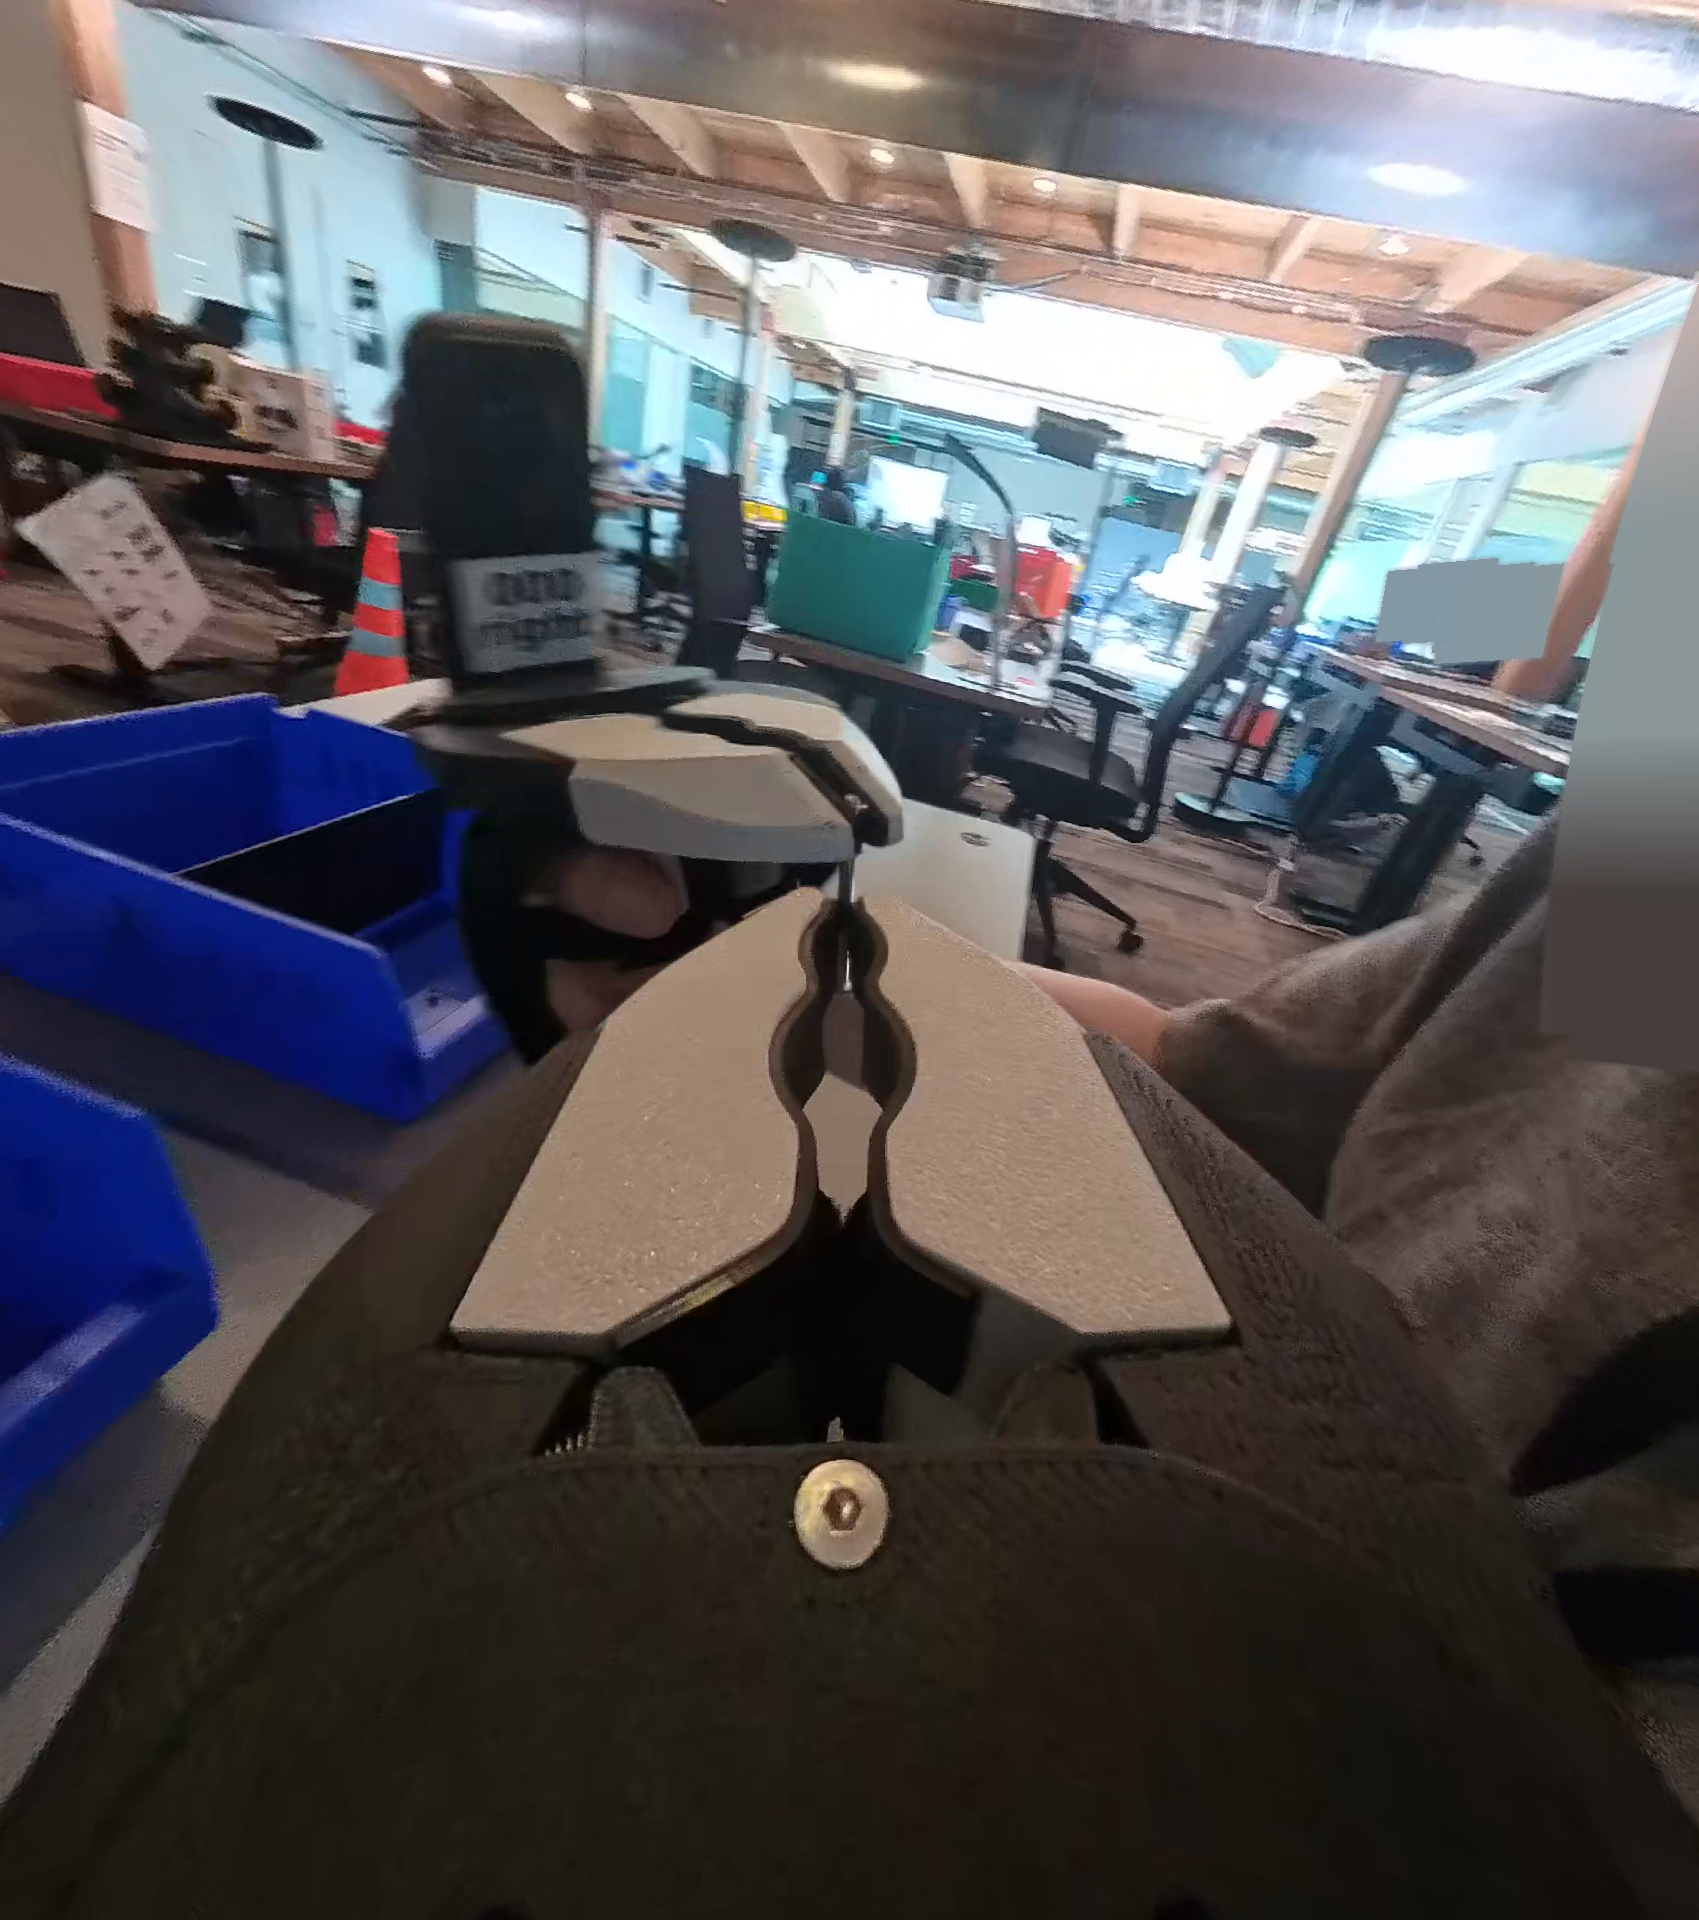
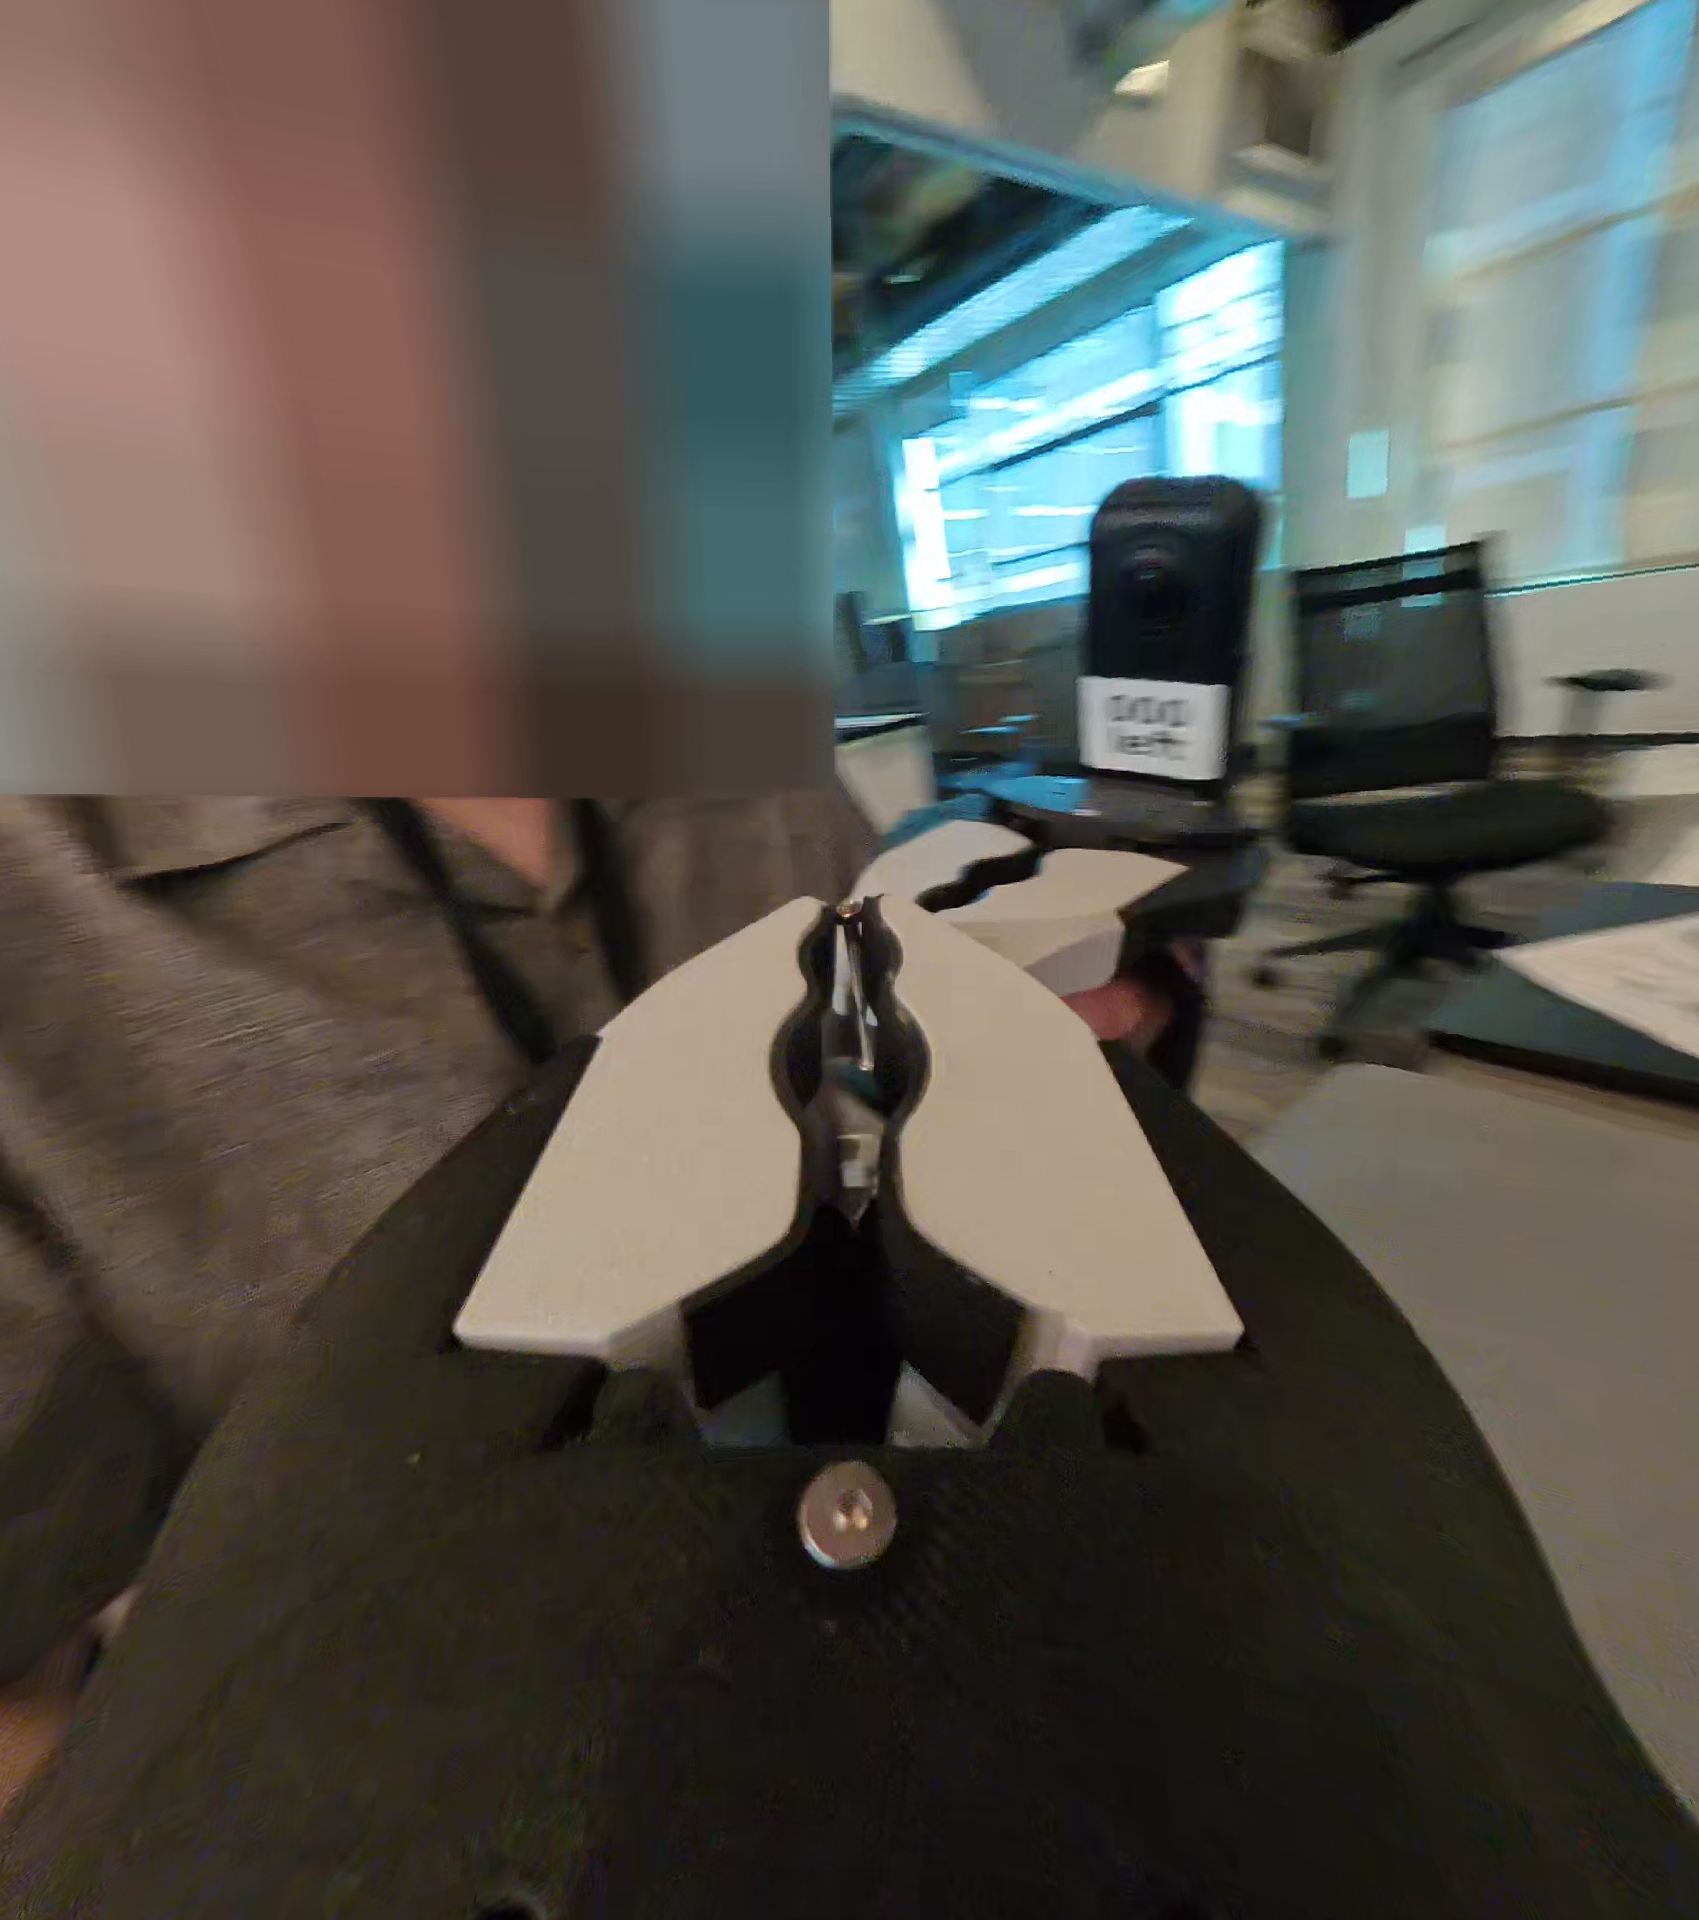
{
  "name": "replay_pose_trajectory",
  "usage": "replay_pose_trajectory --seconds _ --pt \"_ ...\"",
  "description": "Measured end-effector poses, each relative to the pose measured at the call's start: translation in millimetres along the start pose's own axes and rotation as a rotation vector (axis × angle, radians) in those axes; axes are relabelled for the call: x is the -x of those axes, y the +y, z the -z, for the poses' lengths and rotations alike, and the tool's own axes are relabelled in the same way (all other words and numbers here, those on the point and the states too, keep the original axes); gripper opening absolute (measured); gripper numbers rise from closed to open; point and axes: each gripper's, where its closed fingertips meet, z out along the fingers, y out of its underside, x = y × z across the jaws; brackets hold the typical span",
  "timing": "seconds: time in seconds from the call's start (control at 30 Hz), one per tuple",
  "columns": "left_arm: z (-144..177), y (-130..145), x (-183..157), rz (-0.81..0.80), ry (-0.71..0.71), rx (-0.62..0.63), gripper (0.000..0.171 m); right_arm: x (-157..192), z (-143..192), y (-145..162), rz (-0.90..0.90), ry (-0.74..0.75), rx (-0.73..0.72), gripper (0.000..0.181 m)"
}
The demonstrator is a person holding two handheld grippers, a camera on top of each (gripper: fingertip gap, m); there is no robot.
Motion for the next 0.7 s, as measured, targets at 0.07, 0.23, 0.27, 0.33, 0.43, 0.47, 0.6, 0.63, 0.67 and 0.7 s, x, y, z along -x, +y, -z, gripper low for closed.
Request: replay_pose_trajectory --seconds 0.07,0.23,0.27,0.33,0.43,0.47,0.6,0.63,0.67,0.7 --pt "-5 1 -10 -0.001 0.048 0.005 0.001 13 -3 1 -0.059 -0.174 0.014 0.004" --pt "-6 -1 -14 0.009 0.061 -0.008 0.002 18 -6 0 -0.086 -0.251 0.026 0.005" --pt "-4 -2 -12 0.009 0.052 -0.010 0.001 15 -7 -2 -0.083 -0.205 0.018 0.007" --pt "-3 -2 -8 0.007 0.032 -0.009 0.001 12 -6 -6 -0.067 -0.119 -0.015 0.026" --pt "0 -3 0 0.009 -0.009 -0.016 0.002 0 -1 -9 0.012 0.143 -0.054 0.034" --pt "1 -3 5 0.006 -0.043 -0.014 0.001 -8 3 -11 0.064 0.292 -0.063 0.035" --pt "10 1 37 -0.017 -0.257 -0.011 0.001 -21 34 -26 0.243 0.970 -0.217 0.034" --pt "12 2 42 -0.028 -0.297 -0.012 0.001 -24 51 -24 0.255 1.197 -0.242 0.031" --pt "12 3 46 -0.041 -0.336 -0.009 0.002 -23 59 -20 0.287 1.348 -0.226 0.032" --pt "12 5 49 -0.055 -0.367 -0.003 0.002 -23 64 -16 0.325 1.486 -0.190 0.029"
